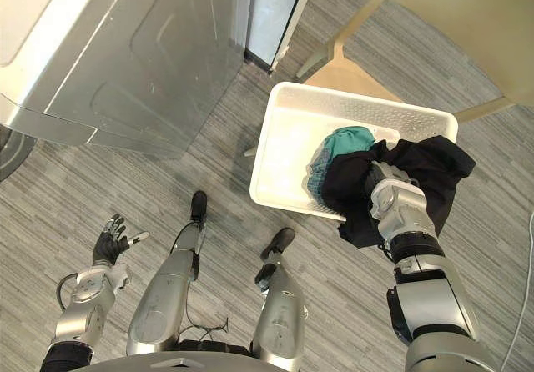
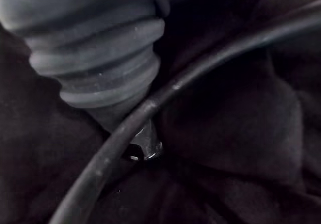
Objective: Pick up the laundry basket with both hands and put the clothes into the washing machine.
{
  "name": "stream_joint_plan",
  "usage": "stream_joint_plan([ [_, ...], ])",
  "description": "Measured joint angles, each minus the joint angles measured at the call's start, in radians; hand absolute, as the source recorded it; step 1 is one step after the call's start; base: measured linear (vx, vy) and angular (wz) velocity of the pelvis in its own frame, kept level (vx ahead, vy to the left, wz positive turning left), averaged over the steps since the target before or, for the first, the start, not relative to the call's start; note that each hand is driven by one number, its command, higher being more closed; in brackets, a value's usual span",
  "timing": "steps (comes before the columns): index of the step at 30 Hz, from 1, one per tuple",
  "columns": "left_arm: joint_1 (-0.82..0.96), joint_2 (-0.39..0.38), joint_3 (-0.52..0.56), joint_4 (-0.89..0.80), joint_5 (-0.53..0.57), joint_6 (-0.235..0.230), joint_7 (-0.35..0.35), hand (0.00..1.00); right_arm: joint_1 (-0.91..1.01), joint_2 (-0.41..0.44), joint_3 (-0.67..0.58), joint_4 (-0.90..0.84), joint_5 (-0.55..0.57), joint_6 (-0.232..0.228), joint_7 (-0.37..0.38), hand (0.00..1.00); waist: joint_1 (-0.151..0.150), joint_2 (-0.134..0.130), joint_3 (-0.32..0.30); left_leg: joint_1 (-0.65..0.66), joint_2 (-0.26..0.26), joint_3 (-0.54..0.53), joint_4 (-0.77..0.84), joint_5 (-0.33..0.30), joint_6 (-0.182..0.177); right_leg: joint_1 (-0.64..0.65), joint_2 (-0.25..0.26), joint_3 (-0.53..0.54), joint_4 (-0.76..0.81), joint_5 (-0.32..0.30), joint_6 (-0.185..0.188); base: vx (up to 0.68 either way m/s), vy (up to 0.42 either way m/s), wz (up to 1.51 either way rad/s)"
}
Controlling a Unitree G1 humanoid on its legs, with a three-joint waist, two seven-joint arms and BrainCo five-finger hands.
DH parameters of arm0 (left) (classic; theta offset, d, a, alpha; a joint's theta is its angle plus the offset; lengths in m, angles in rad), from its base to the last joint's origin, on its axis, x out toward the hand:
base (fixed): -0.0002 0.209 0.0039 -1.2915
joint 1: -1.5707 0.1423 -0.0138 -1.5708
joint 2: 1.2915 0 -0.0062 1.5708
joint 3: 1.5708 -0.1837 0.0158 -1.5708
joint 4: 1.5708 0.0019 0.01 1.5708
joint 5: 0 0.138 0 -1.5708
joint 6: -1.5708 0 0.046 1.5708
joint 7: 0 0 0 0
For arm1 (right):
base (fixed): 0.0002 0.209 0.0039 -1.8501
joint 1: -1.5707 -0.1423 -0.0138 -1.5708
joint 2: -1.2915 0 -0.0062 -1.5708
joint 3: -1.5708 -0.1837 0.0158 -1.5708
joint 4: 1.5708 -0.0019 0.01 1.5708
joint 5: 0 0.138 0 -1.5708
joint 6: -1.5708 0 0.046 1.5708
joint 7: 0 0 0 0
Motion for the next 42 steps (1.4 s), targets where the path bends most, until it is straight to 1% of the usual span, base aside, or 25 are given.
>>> stream_joint_plan([
  [5, 0.002, -0.009, 0.049, 0.000, 0.007, 0.001, -0.002, 0.00, 0.043, -0.003, -0.213, -0.188, 0.108, 0.037, -0.075, 1.00, -0.022, -0.004, -0.004, 0.043, 0.005, 0.009, 0.000, -0.006, -0.002, 0.041, 0.005, 0.007, -0.010, 0.000, 0.000, -0.05, -0.054, -0.05],
  [6, 0.007, -0.010, 0.066, 0.001, 0.012, 0.001, -0.002, 0.00, 0.060, -0.003, -0.258, -0.243, 0.140, 0.039, -0.102, 1.00, -0.024, -0.010, -0.017, 0.045, 0.007, 0.014, 0.000, -0.007, -0.001, 0.043, 0.008, 0.011, -0.015, 0.003, 0.005, -0.02, -0.057, -0.09],
  [8, 0.014, -0.007, 0.076, 0.003, 0.013, 0.002, -0.002, 0.00, 0.076, -0.002, -0.303, -0.293, 0.177, 0.041, -0.129, 1.00, -0.027, -0.020, -0.035, 0.046, 0.010, 0.019, 0.000, -0.007, 0.000, 0.043, 0.012, 0.017, -0.022, 0.007, 0.008, 0.00, -0.060, -0.12],
  [9, 0.025, -0.008, 0.090, 0.008, 0.013, 0.002, -0.004, 0.00, 0.099, 0.004, -0.354, -0.346, 0.214, 0.041, -0.159, 1.00, -0.027, -0.034, -0.060, 0.052, 0.014, 0.027, 0.000, -0.007, 0.000, 0.045, 0.016, 0.029, -0.027, 0.013, 0.008, 0.03, -0.076, -0.14],
  [11, 0.027, -0.013, 0.106, 0.024, 0.013, 0.007, -0.010, 0.00, 0.117, 0.026, -0.412, -0.409, 0.229, 0.043, -0.185, 1.00, -0.033, -0.044, -0.070, 0.082, 0.015, 0.030, 0.000, -0.012, -0.002, 0.077, 0.019, 0.029, -0.038, 0.014, 0.009, 0.04, -0.071, -0.07],
  [12, 0.034, -0.013, 0.106, 0.044, 0.014, 0.011, -0.012, 0.00, 0.141, 0.050, -0.448, -0.456, 0.240, 0.044, -0.208, 1.00, -0.036, -0.050, -0.106, 0.092, 0.015, 0.034, 0.000, -0.020, -0.001, 0.090, 0.022, 0.030, -0.048, 0.013, 0.009, 0.05, -0.072, -0.05],
  [13, 0.051, -0.017, 0.106, 0.055, 0.014, 0.015, -0.012, 0.00, 0.157, 0.066, -0.453, -0.480, 0.251, 0.043, -0.233, 1.00, -0.042, -0.059, -0.147, 0.102, 0.015, 0.037, -0.001, -0.027, -0.001, 0.100, 0.025, 0.030, -0.058, 0.014, 0.010, 0.05, -0.067, -0.06],
  [14, 0.058, -0.019, 0.107, 0.056, 0.014, 0.017, -0.012, 0.00, 0.168, 0.072, -0.457, -0.495, 0.252, 0.042, -0.244, 1.00, -0.044, -0.063, -0.161, 0.110, 0.016, 0.038, -0.001, -0.030, -0.001, 0.111, 0.027, 0.030, -0.064, 0.014, 0.010, 0.08, -0.073, -0.09],
  [15, 0.075, -0.019, 0.107, 0.061, 0.018, 0.021, -0.012, 0.00, 0.186, 0.104, -0.475, -0.527, 0.252, 0.041, -0.256, 1.00, -0.045, -0.072, -0.195, 0.130, 0.018, 0.045, -0.001, -0.039, -0.003, 0.135, 0.033, 0.032, -0.080, 0.016, 0.013, 0.07, -0.059, -0.07],
  [16, 0.079, -0.019, 0.107, 0.064, 0.026, 0.022, -0.012, 0.00, 0.193, 0.118, -0.487, -0.543, 0.252, 0.040, -0.260, 1.00, -0.045, -0.076, -0.205, 0.140, 0.019, 0.047, -0.001, -0.043, -0.005, 0.146, 0.035, 0.033, -0.086, 0.016, 0.014, 0.07, -0.066, -0.12],
  [17, 0.083, -0.020, 0.108, 0.082, 0.038, 0.023, -0.013, 0.00, 0.209, 0.137, -0.495, -0.572, 0.253, 0.041, -0.275, 1.00, -0.044, -0.078, -0.230, 0.153, 0.021, 0.053, -0.001, -0.052, -0.005, 0.159, 0.038, 0.036, -0.094, 0.016, 0.014, 0.04, -0.039, -0.10],
  [20, 0.106, -0.024, 0.111, 0.089, 0.054, 0.030, -0.013, 0.00, 0.222, 0.169, -0.499, -0.608, 0.295, 0.038, -0.296, 1.00, -0.046, -0.080, -0.278, 0.182, 0.021, 0.061, -0.007, -0.063, -0.008, 0.194, 0.049, 0.048, -0.123, 0.019, 0.016, 0.05, -0.038, -0.09],
  [21, 0.107, -0.030, 0.118, 0.089, 0.054, 0.031, -0.014, 0.00, 0.222, 0.174, -0.502, -0.620, 0.301, 0.037, -0.296, 1.00, -0.046, -0.079, -0.284, 0.188, 0.021, 0.061, -0.007, -0.065, -0.008, 0.200, 0.050, 0.047, -0.127, 0.017, 0.014, 0.04, -0.028, -0.06],
  [22, 0.108, -0.053, 0.146, 0.088, 0.061, 0.031, -0.013, 0.00, 0.221, 0.197, -0.524, -0.653, 0.322, 0.037, -0.308, 1.00, -0.047, -0.078, -0.301, 0.199, 0.021, 0.065, -0.007, -0.070, -0.011, 0.211, 0.051, 0.049, -0.134, 0.016, 0.012, 0.04, -0.020, -0.06],
  [23, 0.110, -0.060, 0.147, 0.088, 0.074, 0.031, -0.011, 0.00, 0.220, 0.207, -0.528, -0.670, 0.338, 0.037, -0.325, 1.00, -0.046, -0.080, -0.310, 0.211, 0.021, 0.070, -0.007, -0.071, -0.009, 0.222, 0.052, 0.053, -0.139, 0.016, 0.012, 0.07, -0.029, -0.11],
  [25, 0.114, -0.062, 0.139, 0.081, 0.090, 0.033, -0.012, 0.00, 0.213, 0.225, -0.528, -0.698, 0.381, 0.033, -0.340, 1.00, -0.048, -0.080, -0.343, 0.223, 0.020, 0.079, -0.007, -0.077, -0.009, 0.233, 0.052, 0.057, -0.149, 0.019, 0.015, 0.07, -0.020, -0.13],
  [26, 0.117, -0.062, 0.128, 0.071, 0.103, 0.034, -0.011, 0.00, 0.191, 0.238, -0.528, -0.699, 0.412, 0.029, -0.360, 1.00, -0.049, -0.079, -0.359, 0.234, 0.021, 0.087, -0.007, -0.077, -0.010, 0.241, 0.052, 0.060, -0.152, 0.024, 0.021, 0.05, -0.010, -0.11],
  [27, 0.115, -0.062, 0.118, 0.061, 0.112, 0.035, -0.010, 0.00, 0.179, 0.241, -0.527, -0.699, 0.430, 0.027, -0.365, 1.00, -0.050, -0.079, -0.360, 0.244, 0.020, 0.089, -0.007, -0.079, -0.012, 0.251, 0.052, 0.062, -0.154, 0.024, 0.022, 0.06, -0.015, -0.12],
  [29, 0.110, -0.059, 0.069, -0.005, 0.129, 0.035, -0.007, 0.00, 0.131, 0.246, -0.509, -0.699, 0.482, 0.026, -0.384, 1.00, -0.050, -0.077, -0.373, 0.266, 0.023, 0.102, -0.007, -0.084, -0.014, 0.264, 0.054, 0.079, -0.154, 0.025, 0.022, 0.03, -0.011, -0.21],
  [30, 0.097, -0.058, 0.031, -0.043, 0.132, 0.034, -0.002, 0.00, 0.084, 0.259, -0.477, -0.703, 0.519, 0.014, -0.400, 1.00, -0.050, -0.073, -0.387, 0.280, 0.025, 0.121, -0.007, -0.088, -0.015, 0.265, 0.055, 0.099, -0.155, 0.025, 0.022, 0.01, -0.004, -0.33],
  [35, 0.009, -0.056, -0.076, -0.086, 0.132, 0.032, 0.001, 0.00, -0.014, 0.277, -0.362, -0.768, 0.612, -0.027, -0.404, 1.00, -0.058, -0.058, -0.415, 0.324, 0.036, 0.166, -0.007, -0.095, -0.019, 0.278, 0.063, 0.146, -0.156, 0.031, 0.016, -0.02, 0.004, -0.28],
  [36, -0.016, -0.055, -0.101, -0.087, 0.133, 0.032, 0.001, 0.00, -0.051, 0.277, -0.331, -0.769, 0.634, -0.041, -0.404, 1.00, -0.067, -0.053, -0.430, 0.327, 0.038, 0.173, -0.007, -0.095, -0.020, 0.276, 0.067, 0.155, -0.161, 0.032, 0.011, -0.04, 0.003, -0.26],
  [39, -0.070, -0.055, -0.145, -0.091, 0.132, 0.030, 0.003, 0.00, -0.120, 0.280, -0.271, -0.771, 0.645, -0.072, -0.403, 1.00, -0.074, -0.045, -0.442, 0.349, 0.046, 0.206, -0.008, -0.100, -0.023, 0.278, 0.073, 0.184, -0.164, 0.033, 0.008, -0.04, 0.000, -0.34],
  [41, -0.105, -0.046, -0.181, -0.096, 0.132, 0.030, 0.010, 0.00, -0.143, 0.298, -0.249, -0.785, 0.655, -0.083, -0.403, 1.00, -0.078, -0.045, -0.454, 0.357, 0.053, 0.221, -0.008, -0.104, -0.027, 0.278, 0.081, 0.201, -0.172, 0.038, 0.004, -0.03, -0.017, -0.26],
  [42, -0.132, -0.038, -0.207, -0.096, 0.132, 0.030, 0.010, 0.00, -0.146, 0.315, -0.242, -0.806, 0.655, -0.089, -0.404, 1.00, -0.085, -0.043, -0.465, 0.358, 0.056, 0.224, -0.008, -0.105, -0.029, 0.278, 0.085, 0.204, -0.176, 0.040, 0.004, -0.02, -0.020, -0.11],
])
